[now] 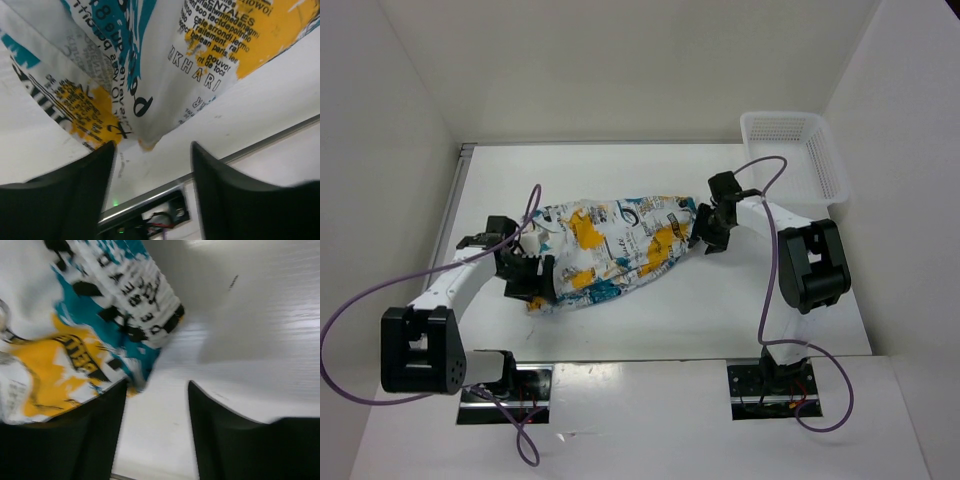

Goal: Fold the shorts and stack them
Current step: Fold the shorts

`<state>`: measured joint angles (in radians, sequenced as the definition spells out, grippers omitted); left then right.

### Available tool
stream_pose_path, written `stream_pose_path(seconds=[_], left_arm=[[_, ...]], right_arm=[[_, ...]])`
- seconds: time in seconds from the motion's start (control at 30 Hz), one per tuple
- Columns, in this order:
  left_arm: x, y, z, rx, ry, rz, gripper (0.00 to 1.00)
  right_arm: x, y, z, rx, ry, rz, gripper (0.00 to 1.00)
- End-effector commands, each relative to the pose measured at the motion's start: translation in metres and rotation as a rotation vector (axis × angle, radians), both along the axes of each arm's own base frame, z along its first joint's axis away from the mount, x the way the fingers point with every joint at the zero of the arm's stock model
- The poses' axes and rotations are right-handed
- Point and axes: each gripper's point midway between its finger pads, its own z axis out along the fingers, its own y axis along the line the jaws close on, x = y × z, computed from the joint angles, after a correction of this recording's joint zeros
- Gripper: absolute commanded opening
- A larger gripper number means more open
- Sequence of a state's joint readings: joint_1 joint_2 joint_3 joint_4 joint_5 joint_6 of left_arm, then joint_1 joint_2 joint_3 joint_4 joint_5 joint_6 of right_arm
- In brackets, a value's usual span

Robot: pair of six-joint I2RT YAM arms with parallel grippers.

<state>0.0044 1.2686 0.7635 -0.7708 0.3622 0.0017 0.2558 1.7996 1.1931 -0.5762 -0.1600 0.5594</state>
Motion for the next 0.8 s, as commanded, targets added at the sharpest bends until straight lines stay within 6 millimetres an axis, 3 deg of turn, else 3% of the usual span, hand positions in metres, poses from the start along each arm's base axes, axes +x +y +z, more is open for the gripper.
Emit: stream_pose_path(seconds=[0.0,0.1,0.17,0.23,0.3,0.43,0.47,0.57,0.6,0.77], left_arm=[[0.021,0.006,0.011,0.028,-0.026,0.015,0.84],[0.043,0.009,0.033,0.042,-0.127,0.020,0.89],[0.065,0.009,0.055,0.042,-0.227,0.022,0.87],[0.089,0.004,0.070,0.014,-0.333,0.013,0.76],[0.107,-0.003,0.068,-0.010,-0.367,-0.007,0.68],[0.130,-0.004,0.051,0.018,-0.386,-0.015,0.71],[0.133,-0.005,0.047,0.018,-0.383,-0.015,0.71],[0.140,0.003,0.016,0.061,-0.314,0.001,0.70],[0.135,0.003,0.007,0.061,-0.287,0.000,0.70],[0.132,0.005,-0.024,0.073,-0.222,0.001,0.66]], right_arm=[[-0.007,-0.012,0.001,-0.077,-0.010,0.034,0.62],[0.005,-0.019,0.021,-0.116,-0.070,0.010,0.89],[0.020,-0.027,0.039,-0.115,-0.124,-0.021,0.90],[0.034,-0.028,0.050,-0.078,-0.162,-0.060,0.92],[0.051,-0.020,0.054,-0.018,-0.182,-0.058,0.92],[0.077,-0.004,0.040,0.061,-0.186,-0.029,0.92],[0.082,-0.001,0.027,0.060,-0.165,-0.003,0.92],[0.086,0.006,0.009,0.079,-0.124,0.046,0.88],[0.094,0.007,0.013,0.102,-0.160,0.061,0.87],[0.076,0.028,-0.005,0.169,-0.119,0.130,0.71]])
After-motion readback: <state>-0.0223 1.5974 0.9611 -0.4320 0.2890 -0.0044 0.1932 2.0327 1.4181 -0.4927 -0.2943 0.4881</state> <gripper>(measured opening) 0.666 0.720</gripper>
